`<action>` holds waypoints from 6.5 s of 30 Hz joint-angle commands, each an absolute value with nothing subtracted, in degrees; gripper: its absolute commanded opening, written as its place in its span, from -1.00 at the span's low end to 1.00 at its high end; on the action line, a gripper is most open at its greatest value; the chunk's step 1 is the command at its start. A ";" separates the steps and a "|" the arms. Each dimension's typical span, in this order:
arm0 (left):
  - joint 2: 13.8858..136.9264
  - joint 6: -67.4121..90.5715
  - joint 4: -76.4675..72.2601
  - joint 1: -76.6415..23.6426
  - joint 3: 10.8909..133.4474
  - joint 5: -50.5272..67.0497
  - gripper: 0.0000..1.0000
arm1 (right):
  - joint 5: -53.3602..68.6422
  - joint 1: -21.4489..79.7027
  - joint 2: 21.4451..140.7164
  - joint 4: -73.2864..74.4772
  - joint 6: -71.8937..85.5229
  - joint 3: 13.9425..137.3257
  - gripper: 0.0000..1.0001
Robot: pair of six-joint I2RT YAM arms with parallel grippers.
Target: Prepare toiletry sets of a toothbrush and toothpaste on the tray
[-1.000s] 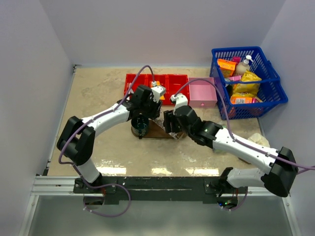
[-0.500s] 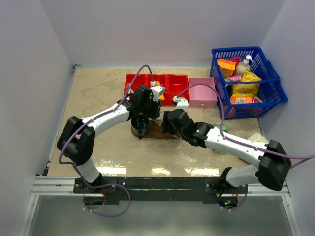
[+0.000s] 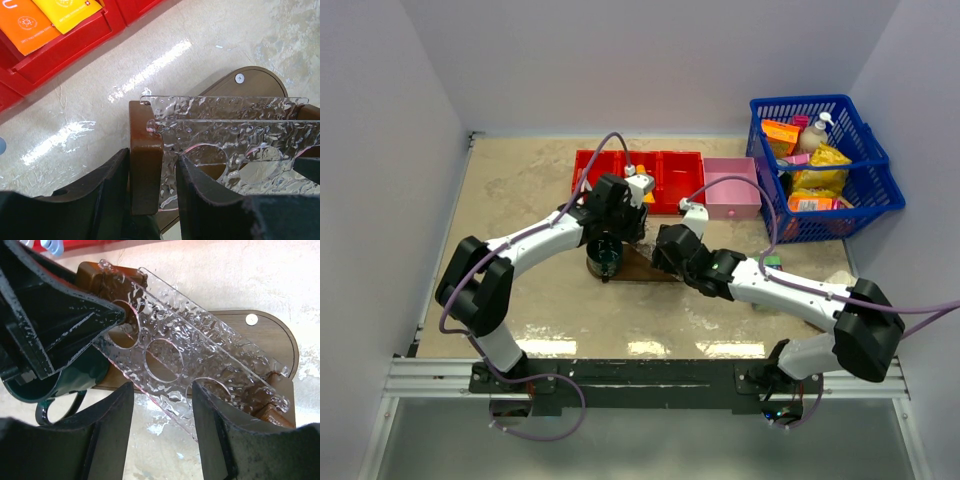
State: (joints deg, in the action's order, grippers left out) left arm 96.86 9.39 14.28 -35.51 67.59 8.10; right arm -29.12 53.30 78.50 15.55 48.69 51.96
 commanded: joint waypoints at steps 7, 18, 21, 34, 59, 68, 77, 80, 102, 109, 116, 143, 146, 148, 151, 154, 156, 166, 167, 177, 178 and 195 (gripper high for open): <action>93.25 11.78 9.58 -35.60 67.41 9.58 -1.00 | -38.05 53.53 78.66 19.68 57.13 54.13 -0.03; 92.02 13.18 8.17 -35.68 66.27 11.42 -1.00 | -42.10 53.53 83.58 23.55 61.61 58.27 -0.15; 91.67 13.53 7.82 -35.68 66.01 11.69 -1.00 | -43.15 53.53 85.60 24.51 62.58 59.76 -0.22; 90.88 13.54 7.47 -36.30 65.57 12.83 -1.00 | -45.44 53.53 91.41 29.36 64.07 65.92 -0.74; 86.05 10.55 2.99 -36.65 62.93 17.66 0.08 | -43.51 50.37 84.64 25.58 58.54 64.69 -1.00; 86.83 10.20 3.43 -36.83 62.93 18.46 0.20 | -40.70 48.87 82.97 21.27 57.22 61.79 -1.00; 85.26 8.97 3.43 -36.74 62.49 16.18 0.77 | -37.97 47.90 82.79 20.30 54.59 60.91 -1.00; 83.68 8.35 2.90 -36.74 61.88 14.51 0.96 | -36.83 47.55 82.53 20.74 52.92 61.17 -1.00; 74.62 6.50 1.15 -34.63 59.50 3.95 1.00 | -25.93 42.10 74.27 16.35 47.37 55.46 -1.00; 74.09 6.50 1.06 -33.40 59.41 3.87 1.00 | -22.77 40.52 71.55 12.75 48.43 51.95 -1.00; 74.09 6.42 1.32 -33.31 59.59 3.87 1.00 | -17.41 39.64 69.44 10.98 47.99 51.24 -1.00; 71.72 3.69 2.11 -33.31 59.94 1.85 1.00 | 7.20 32.61 71.98 15.30 38.58 53.35 -1.00; 71.63 3.60 2.20 -33.40 60.03 1.76 1.00 | 8.96 32.08 72.68 14.24 38.50 53.18 -1.00; 71.72 3.60 2.20 -33.40 60.03 1.76 1.00 | 10.45 31.64 73.47 13.63 38.41 53.00 -1.00; 71.72 3.52 2.37 -33.31 60.12 1.76 1.00 | 11.51 31.12 74.26 12.40 38.50 52.47 -1.00; 71.72 3.43 2.46 -33.40 60.12 1.76 1.00 | 12.39 30.32 74.79 11.17 38.76 51.95 -1.00; 71.72 3.34 2.55 -33.31 60.21 1.58 1.00 | 12.92 29.89 75.41 10.81 38.76 51.68 -1.00; 71.81 3.34 2.64 -33.31 60.29 1.76 1.00 | 14.24 28.48 77.43 8.35 39.29 49.49 -1.00; 71.81 3.34 2.72 -33.31 60.29 1.84 1.00 | 14.33 28.30 77.69 8.26 39.20 49.40 -1.00; 71.98 3.25 2.73 -33.31 60.38 2.02 1.00 | 12.75 28.30 82.35 9.67 36.13 50.89 -1.00; 71.98 3.25 2.81 -33.31 60.47 2.02 1.00 | 12.48 28.30 82.53 10.28 36.04 51.06 -1.00; 71.89 3.43 2.99 -33.31 60.64 2.72 1.00 | 7.29 28.30 81.12 15.38 34.54 53.52 -0.57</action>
State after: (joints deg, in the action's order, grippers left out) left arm 73.25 4.75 4.38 -33.58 59.59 2.50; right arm 10.63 28.45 82.21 13.52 36.73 51.22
